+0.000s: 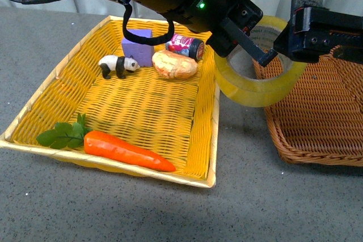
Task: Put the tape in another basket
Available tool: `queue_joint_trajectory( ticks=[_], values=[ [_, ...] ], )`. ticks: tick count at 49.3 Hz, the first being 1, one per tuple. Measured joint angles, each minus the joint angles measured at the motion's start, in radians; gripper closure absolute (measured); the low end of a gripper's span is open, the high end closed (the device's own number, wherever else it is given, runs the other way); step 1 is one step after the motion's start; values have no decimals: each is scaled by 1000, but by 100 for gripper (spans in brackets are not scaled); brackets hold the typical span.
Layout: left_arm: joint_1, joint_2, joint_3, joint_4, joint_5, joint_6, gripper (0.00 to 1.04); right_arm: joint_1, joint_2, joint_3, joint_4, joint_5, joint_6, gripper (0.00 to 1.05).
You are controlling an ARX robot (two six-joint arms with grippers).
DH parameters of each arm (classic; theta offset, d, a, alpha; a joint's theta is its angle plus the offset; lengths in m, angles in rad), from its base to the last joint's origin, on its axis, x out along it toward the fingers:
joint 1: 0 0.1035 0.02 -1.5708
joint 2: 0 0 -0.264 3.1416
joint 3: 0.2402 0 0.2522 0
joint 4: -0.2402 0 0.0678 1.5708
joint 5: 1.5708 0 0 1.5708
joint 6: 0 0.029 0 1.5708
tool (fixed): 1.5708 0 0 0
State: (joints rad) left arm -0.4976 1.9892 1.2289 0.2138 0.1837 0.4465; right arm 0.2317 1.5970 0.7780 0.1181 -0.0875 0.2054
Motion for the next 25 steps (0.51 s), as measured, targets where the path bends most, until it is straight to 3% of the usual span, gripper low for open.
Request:
queue_joint_trajectory(
  ticks=[17,25],
  values=[
    [0,0,0,0,0,0,88,-23,100,44,0,-24,66,10],
    [0,0,0,0,0,-1,88,-24,100,49,-14,-31,84,35]
  ],
)
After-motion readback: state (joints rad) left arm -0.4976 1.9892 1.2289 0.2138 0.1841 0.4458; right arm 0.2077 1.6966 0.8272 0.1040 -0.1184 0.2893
